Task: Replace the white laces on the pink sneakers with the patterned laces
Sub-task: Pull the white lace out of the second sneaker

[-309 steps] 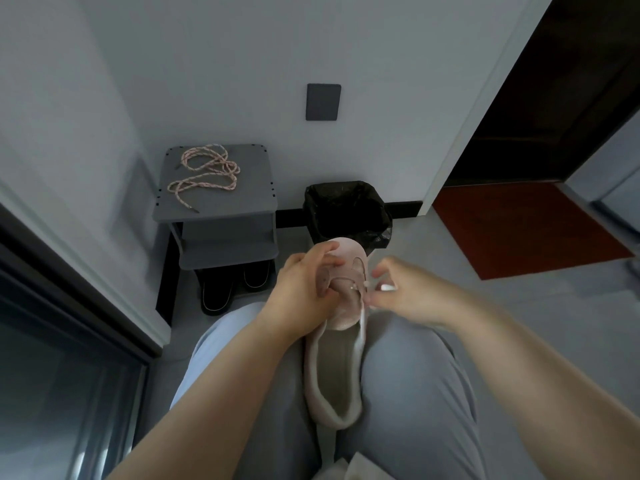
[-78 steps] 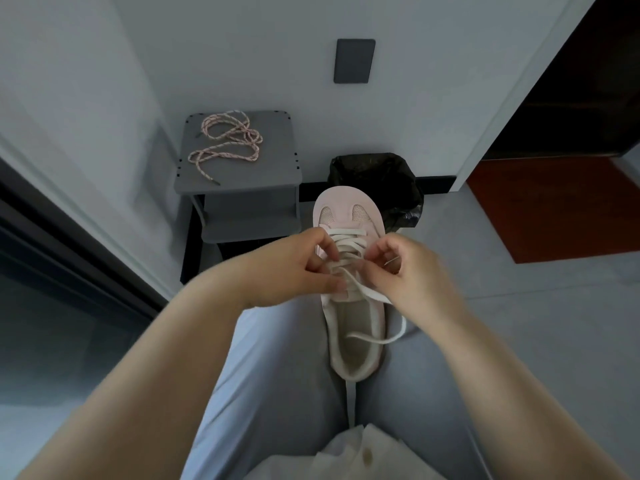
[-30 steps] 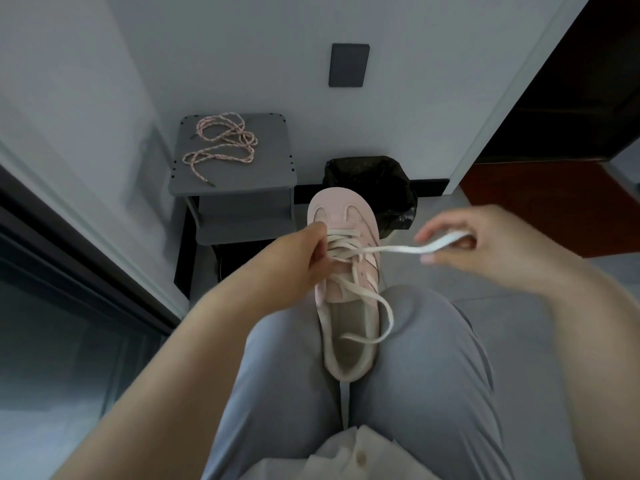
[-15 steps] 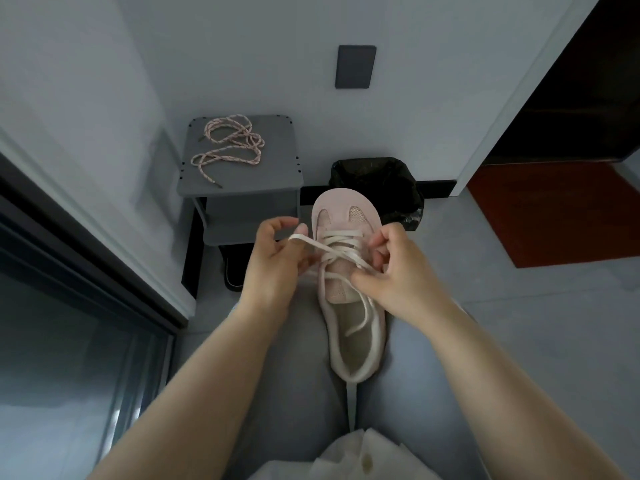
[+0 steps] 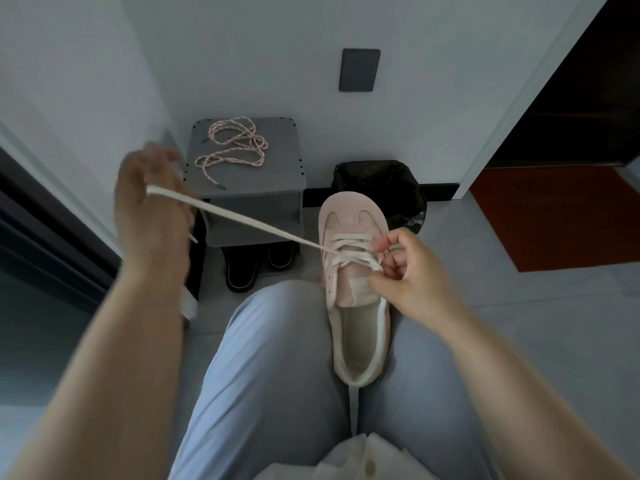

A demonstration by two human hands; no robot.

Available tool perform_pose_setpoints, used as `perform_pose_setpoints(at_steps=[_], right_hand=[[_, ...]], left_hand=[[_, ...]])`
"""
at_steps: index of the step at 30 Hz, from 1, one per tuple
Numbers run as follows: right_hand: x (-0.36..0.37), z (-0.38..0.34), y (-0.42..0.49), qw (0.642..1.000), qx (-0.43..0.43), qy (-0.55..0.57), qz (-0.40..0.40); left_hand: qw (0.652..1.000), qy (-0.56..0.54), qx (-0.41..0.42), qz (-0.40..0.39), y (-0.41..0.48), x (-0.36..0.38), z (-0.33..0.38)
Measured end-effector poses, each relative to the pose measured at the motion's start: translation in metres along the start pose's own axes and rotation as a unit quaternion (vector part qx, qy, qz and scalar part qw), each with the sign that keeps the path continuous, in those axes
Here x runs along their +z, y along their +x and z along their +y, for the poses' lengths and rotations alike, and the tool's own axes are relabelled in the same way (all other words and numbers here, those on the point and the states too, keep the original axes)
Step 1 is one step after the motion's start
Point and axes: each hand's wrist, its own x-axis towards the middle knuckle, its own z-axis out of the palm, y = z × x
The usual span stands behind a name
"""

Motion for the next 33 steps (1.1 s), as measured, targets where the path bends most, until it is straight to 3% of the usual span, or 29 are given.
perform_pose_setpoints(at_steps=[2,3,5,6,7,8,12,14,16,18,22,27,29,31,33], right_hand=[[0.0,-0.004,0.0,1.0,-0.003,0.007,-0.013],[0.0,-0.006,0.001,1.0,0.003,0.015,-0.012],[0.001,-0.007,0.006,0.999,0.018,0.028,0.007],[0.001,-0.007,0.008,0.999,0.027,0.023,0.017],[0.003,-0.005,0.01,0.999,0.037,0.012,0.027],[0.004,-0.004,0.011,0.998,0.046,0.006,0.037],[0.006,-0.003,0.009,0.997,0.055,-0.008,0.061],[0.004,-0.003,0.009,0.997,0.052,-0.023,0.05],[0.001,-0.005,0.009,0.998,0.048,-0.038,0.035],[-0.003,-0.01,0.009,0.998,0.024,-0.059,0.026],[-0.008,-0.026,0.015,0.995,-0.023,-0.092,-0.004],[-0.024,-0.04,0.025,0.991,0.001,-0.099,-0.085],[-0.039,-0.038,0.025,0.98,-0.002,-0.169,-0.101],[-0.05,-0.03,0.024,0.953,-0.019,-0.299,-0.034],[-0.051,-0.023,0.021,0.947,-0.031,-0.31,0.079]], left_hand=[[0.973,0.157,0.021,-0.17,0.007,-0.009,0.014],[0.909,0.283,0.023,-0.305,0.007,-0.012,0.021],[0.693,0.486,-0.008,-0.533,0.002,-0.012,0.027],[0.604,0.537,-0.049,-0.587,-0.004,-0.008,0.026],[0.564,0.554,-0.074,-0.608,-0.012,-0.002,0.022],[0.576,0.55,-0.063,-0.601,-0.015,0.003,0.016],[0.787,0.365,-0.035,-0.496,-0.036,0.034,-0.02],[0.84,0.328,-0.02,-0.432,-0.047,0.044,-0.034],[0.87,0.296,-0.027,-0.393,-0.057,0.048,-0.043],[0.881,0.272,-0.051,-0.384,-0.061,0.049,-0.046],[0.868,0.297,-0.021,-0.398,-0.064,0.054,-0.047],[0.842,0.327,0.006,-0.429,-0.06,0.055,-0.042],[0.842,0.31,0.023,-0.441,-0.057,0.052,-0.038],[0.833,0.315,0.037,-0.453,-0.055,0.051,-0.034],[0.808,0.337,0.038,-0.481,-0.051,0.052,-0.029]])
